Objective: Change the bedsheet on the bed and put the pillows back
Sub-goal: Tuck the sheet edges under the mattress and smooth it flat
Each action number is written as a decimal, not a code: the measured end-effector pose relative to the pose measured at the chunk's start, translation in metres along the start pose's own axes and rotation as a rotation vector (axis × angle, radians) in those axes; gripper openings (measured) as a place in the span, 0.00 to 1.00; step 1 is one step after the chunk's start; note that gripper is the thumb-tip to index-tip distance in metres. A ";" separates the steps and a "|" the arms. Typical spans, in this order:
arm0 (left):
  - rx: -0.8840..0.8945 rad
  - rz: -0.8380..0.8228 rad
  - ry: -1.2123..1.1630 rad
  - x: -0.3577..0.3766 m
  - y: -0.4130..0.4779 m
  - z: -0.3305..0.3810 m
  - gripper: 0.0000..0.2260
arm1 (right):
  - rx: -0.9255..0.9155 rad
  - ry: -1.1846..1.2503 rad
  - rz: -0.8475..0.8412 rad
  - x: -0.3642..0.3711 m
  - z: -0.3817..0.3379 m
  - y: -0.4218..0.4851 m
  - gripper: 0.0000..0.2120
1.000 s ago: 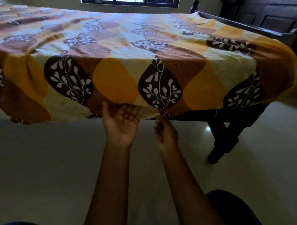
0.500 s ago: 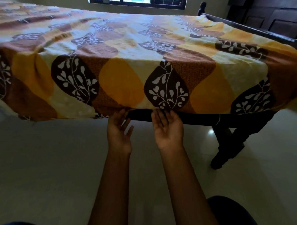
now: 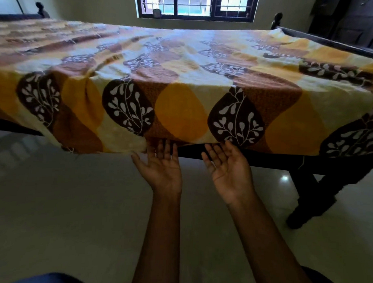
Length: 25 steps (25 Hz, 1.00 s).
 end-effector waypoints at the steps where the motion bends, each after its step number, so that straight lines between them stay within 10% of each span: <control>1: -0.030 -0.032 -0.023 0.004 0.004 -0.002 0.32 | 0.006 -0.011 -0.004 0.002 -0.003 0.000 0.15; 10: -0.095 0.088 0.214 0.014 0.016 -0.004 0.26 | 0.026 0.049 -0.015 0.005 -0.002 -0.002 0.12; 15: 0.146 0.341 0.254 -0.050 0.022 0.075 0.09 | 0.150 -0.047 0.011 0.004 0.042 -0.004 0.12; 25: 0.627 0.375 0.521 -0.022 0.044 0.155 0.15 | 0.097 0.053 -0.007 0.062 0.074 0.013 0.10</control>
Point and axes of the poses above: each hand's wrist, its own y-axis towards the middle knuckle, its own x-axis out of the palm, z = x × y, the point moved 6 cm from there along y, towards the middle knuckle, and after that the axes turned 6 degrees about -y, right-handed, at the moved point
